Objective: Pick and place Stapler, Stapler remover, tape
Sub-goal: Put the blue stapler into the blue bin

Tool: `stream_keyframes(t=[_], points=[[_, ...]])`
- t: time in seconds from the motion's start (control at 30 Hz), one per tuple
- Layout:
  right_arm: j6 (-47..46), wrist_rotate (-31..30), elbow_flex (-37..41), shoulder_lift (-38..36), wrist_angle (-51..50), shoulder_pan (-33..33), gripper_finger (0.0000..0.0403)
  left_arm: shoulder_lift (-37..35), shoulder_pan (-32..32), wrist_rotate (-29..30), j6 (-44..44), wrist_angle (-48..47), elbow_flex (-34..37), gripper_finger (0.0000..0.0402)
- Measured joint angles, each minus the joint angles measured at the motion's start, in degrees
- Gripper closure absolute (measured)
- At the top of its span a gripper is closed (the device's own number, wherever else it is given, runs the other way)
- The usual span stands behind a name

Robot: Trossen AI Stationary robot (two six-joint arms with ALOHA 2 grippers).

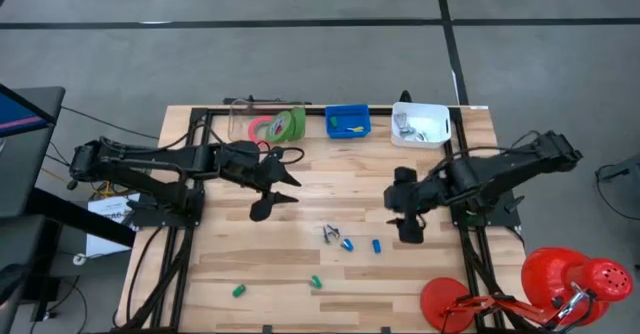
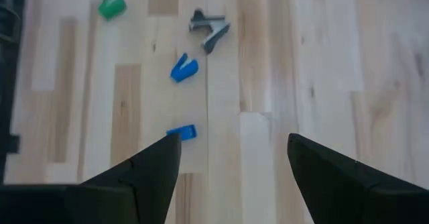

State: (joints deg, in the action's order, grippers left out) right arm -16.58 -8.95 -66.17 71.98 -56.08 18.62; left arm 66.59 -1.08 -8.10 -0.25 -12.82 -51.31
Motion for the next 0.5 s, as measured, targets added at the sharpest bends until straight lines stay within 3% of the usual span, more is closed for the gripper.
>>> stream_keyframes(t=[0.5], points=[[-1.04, 1.18, -2.38, 8.9, -0.42, 1.97, 0.0137, 0.0, -3.95, -0.04, 0.0, -0.09, 0.0, 0.0207]])
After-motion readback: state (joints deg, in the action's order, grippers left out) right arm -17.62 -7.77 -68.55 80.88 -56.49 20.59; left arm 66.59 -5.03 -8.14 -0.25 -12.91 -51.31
